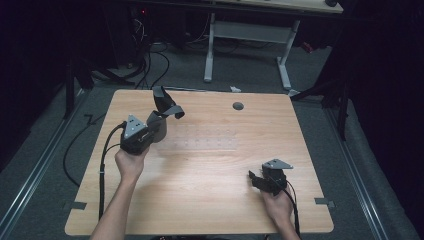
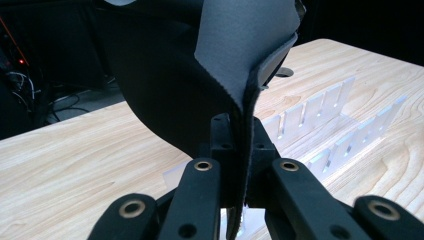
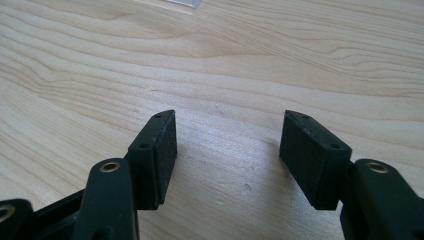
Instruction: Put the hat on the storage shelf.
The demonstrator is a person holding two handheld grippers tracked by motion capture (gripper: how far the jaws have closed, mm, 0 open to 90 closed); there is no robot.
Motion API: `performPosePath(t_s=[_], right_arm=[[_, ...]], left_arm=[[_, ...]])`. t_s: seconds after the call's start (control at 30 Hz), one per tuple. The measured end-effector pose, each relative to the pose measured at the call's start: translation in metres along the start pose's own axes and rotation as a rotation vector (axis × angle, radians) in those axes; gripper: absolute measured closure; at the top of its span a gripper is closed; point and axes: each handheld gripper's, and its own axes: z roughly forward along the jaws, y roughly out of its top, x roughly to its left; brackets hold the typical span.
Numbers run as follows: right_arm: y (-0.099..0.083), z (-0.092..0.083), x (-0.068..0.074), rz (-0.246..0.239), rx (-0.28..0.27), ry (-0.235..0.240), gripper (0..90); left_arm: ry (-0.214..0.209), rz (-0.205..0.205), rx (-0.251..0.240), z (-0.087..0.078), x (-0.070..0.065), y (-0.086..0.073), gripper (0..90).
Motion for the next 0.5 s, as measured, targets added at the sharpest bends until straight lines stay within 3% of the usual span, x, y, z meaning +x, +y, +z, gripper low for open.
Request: performPosePath(t_s=[0.5], right_arm=[[0.000,0.000,0.000,0.000,-0.001,0.000,39.9]], left_arm=[[0.038,-0.011,0.021,0.003,0.003,-0.017,86.5]])
